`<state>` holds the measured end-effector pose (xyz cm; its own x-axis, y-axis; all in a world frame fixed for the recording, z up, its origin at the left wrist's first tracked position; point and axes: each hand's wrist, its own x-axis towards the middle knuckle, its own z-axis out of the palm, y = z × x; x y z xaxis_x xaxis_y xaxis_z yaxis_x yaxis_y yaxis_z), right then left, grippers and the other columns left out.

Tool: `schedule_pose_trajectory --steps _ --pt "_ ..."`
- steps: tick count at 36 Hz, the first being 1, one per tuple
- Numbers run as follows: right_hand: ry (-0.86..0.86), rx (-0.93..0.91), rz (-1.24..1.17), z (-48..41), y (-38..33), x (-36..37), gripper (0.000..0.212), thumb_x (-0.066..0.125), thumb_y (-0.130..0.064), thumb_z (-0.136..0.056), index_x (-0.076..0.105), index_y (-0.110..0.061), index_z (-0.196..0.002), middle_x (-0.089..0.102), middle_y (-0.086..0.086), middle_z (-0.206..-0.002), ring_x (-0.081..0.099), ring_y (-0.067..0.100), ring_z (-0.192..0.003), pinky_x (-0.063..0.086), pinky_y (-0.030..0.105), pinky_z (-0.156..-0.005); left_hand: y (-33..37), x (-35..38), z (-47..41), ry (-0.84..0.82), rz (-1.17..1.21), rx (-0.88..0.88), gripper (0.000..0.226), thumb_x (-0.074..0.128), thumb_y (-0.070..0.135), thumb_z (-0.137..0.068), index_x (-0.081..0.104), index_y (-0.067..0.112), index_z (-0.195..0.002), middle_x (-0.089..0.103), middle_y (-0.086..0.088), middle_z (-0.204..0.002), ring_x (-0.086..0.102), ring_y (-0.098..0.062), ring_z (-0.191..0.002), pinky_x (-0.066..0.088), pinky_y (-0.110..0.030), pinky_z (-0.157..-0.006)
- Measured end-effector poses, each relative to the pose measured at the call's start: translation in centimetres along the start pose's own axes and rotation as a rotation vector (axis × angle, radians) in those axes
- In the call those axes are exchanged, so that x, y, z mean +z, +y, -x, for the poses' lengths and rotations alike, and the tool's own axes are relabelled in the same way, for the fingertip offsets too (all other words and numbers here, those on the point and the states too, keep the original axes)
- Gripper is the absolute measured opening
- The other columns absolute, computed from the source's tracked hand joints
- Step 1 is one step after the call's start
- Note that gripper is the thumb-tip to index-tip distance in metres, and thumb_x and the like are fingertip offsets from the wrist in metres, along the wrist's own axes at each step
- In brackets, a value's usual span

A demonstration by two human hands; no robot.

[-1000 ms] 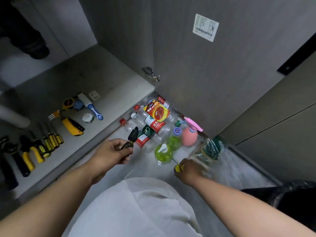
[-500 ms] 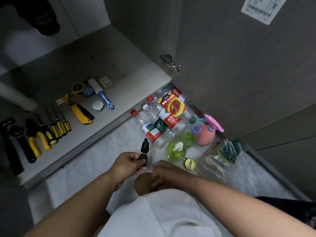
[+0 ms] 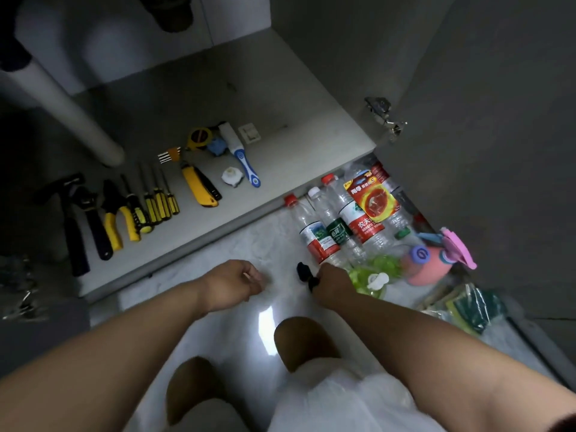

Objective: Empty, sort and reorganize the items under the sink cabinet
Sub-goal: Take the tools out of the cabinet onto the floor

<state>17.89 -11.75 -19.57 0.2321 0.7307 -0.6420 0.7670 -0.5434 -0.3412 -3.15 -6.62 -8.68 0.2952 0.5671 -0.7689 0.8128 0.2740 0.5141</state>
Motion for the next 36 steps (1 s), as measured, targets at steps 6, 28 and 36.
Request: schedule_pose_trajectory --steps 6,28,36 --pt "0.07 0.0 0.012 0.9 -1.0 1.2 0.056 0.052 -0.02 -0.099 0.028 -0.001 -0.146 0.048 0.023 -0.136 0.053 0.034 -0.125 0.044 0.035 -0.098 -1.4 -4.6 0.4 0.066 -0.207 0.033 0.014 0.063 0.027 -0.097 0.067 0.024 -0.11 0.068 0.004 -0.101 0.065 -0.012 -0.093 0.049 -0.021 -0.073" --pt "0.122 -0.408 0.261 -9.6 -19.7 -11.5 0.031 0.063 -0.023 -0.088 0.058 -0.002 -0.11 0.062 0.022 -0.115 0.061 0.036 -0.103 0.047 0.03 -0.082 -5.1 -10.3 -5.9 0.466 -0.55 0.204 0.076 0.06 0.024 -0.094 0.021 0.041 -0.157 0.013 -0.006 -0.164 0.03 -0.031 -0.145 0.041 -0.043 -0.112" --pt "0.181 -0.292 0.213 -13.0 -21.6 -9.4 0.038 0.073 -0.023 -0.086 0.056 -0.008 -0.117 0.062 0.013 -0.113 0.059 0.027 -0.099 0.043 0.031 -0.077 -3.9 -10.9 -10.3 0.684 -0.172 0.124 0.052 0.053 0.03 -0.102 0.039 0.025 -0.152 0.029 -0.014 -0.142 0.053 -0.035 -0.115 0.045 -0.031 -0.097"
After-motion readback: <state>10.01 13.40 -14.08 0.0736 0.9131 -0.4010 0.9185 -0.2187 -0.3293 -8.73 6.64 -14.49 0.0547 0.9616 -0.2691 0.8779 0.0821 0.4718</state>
